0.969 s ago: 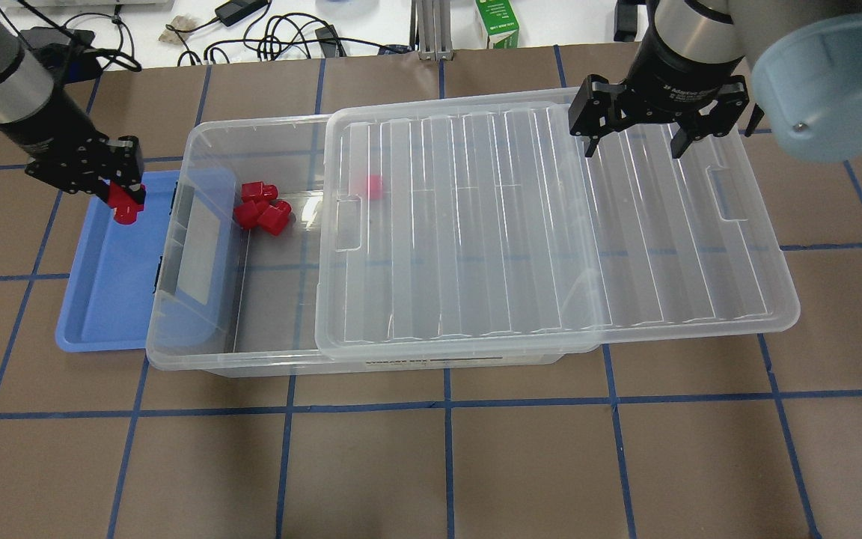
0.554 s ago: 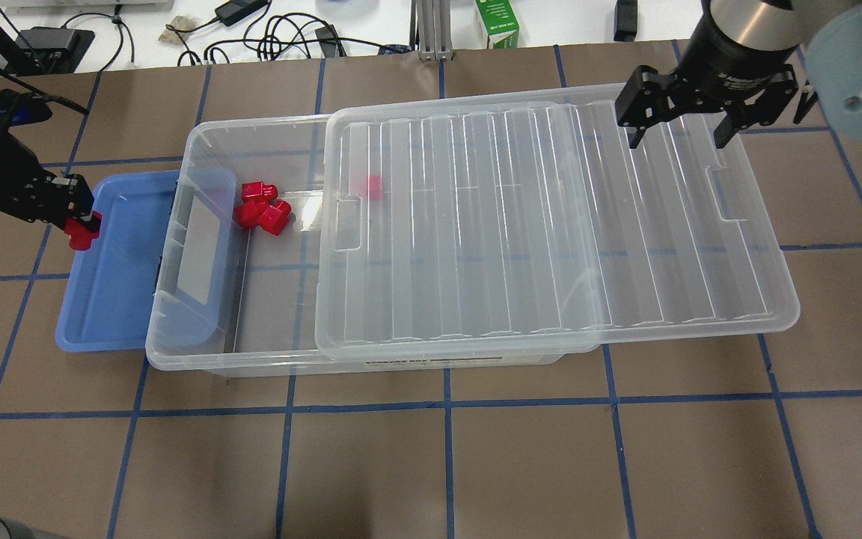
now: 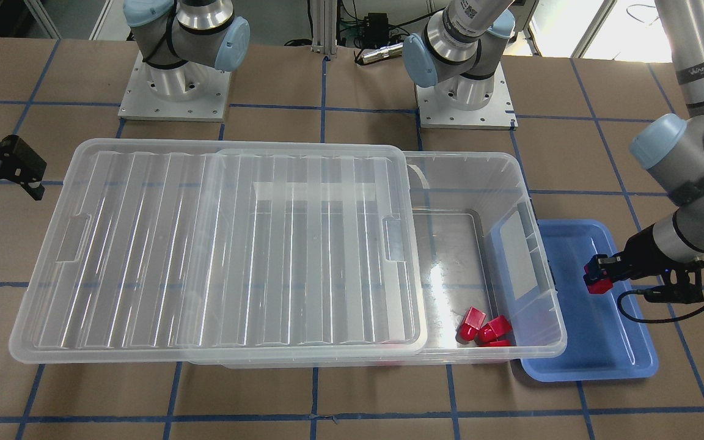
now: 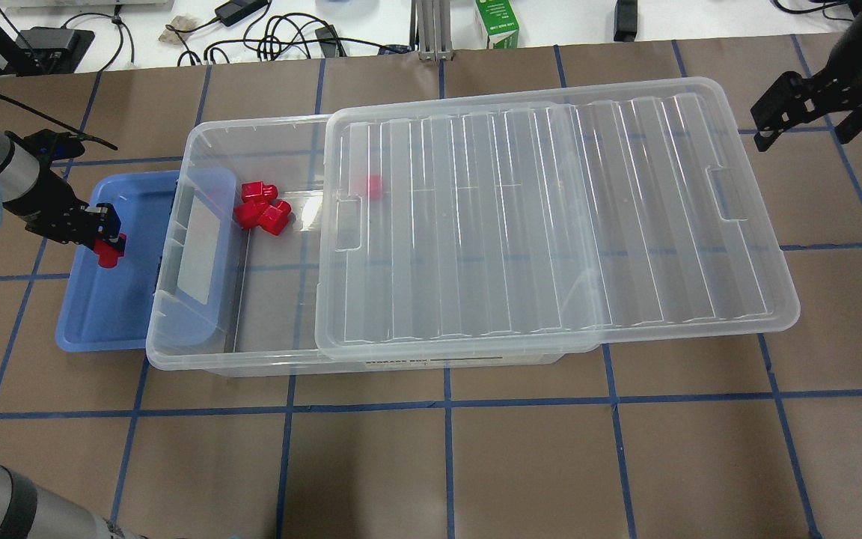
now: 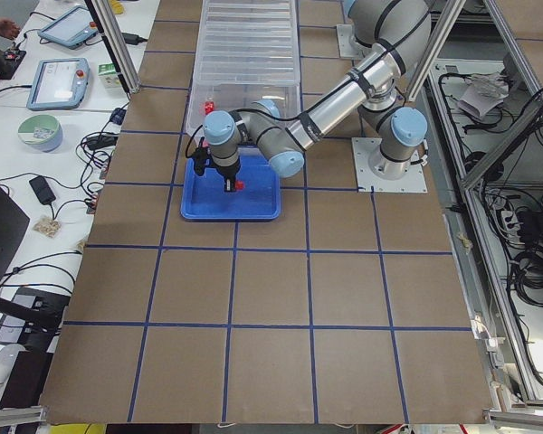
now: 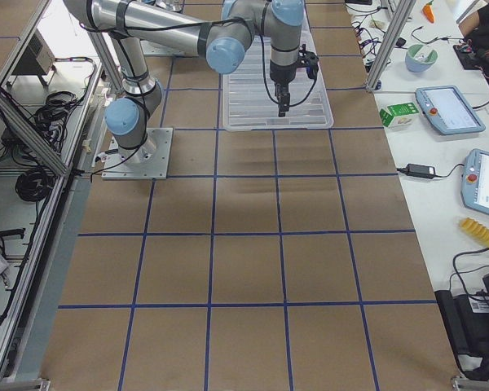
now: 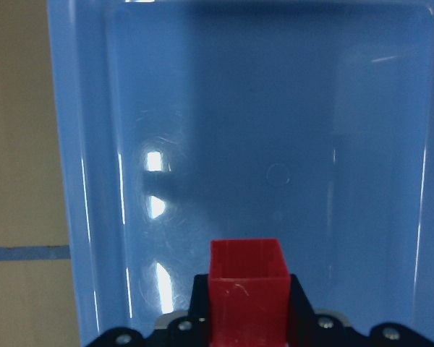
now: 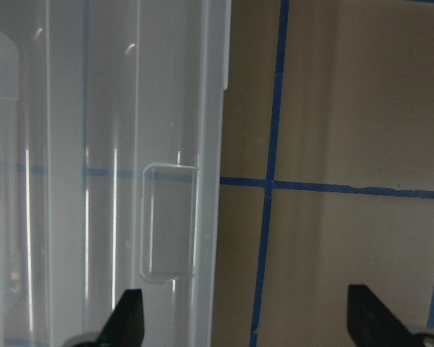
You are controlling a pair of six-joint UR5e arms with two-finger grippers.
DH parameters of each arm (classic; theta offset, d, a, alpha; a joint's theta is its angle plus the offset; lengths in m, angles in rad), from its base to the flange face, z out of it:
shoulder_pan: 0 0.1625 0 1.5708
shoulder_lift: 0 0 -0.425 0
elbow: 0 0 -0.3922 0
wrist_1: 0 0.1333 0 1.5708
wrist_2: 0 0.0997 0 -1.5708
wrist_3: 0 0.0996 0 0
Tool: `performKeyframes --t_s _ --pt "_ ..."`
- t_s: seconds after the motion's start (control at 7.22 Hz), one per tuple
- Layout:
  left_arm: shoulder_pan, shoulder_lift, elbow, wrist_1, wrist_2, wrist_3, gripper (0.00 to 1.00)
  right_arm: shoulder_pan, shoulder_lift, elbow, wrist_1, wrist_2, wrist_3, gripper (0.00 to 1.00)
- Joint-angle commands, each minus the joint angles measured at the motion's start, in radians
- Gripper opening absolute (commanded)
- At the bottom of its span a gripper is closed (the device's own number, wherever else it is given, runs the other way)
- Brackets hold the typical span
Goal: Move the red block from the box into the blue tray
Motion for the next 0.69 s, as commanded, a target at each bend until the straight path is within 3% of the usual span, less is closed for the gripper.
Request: performKeyframes --t_s 0.0,0.14,0.28,0.42,0.55 --pt "0.001 -0.027 -0.015 0.039 0.007 -0.013 0.57 -0.033 0.079 -0.001 -0.047 -0.034 -0.040 1.00" --pt "0.000 -0.021 -0.021 0.037 -0.004 -0.012 0.93 -0.046 0.109 0.002 -0.070 -0.076 -0.038 0.98" --pt "-0.003 0.002 -0.001 0.019 0.015 -0.015 1.00 -0.071 0.112 0.023 -0.059 -0.079 -0.032 1.00" --pt "-0.008 0.034 0.031 -0.069 0.016 -0.029 1.00 -0.073 0.107 0.065 -0.074 -0.078 -0.029 1.00" --pt "-0.019 0.095 0.121 -0.239 0.015 -0.038 1.00 -0.074 0.112 0.079 -0.094 -0.075 -0.027 1.00"
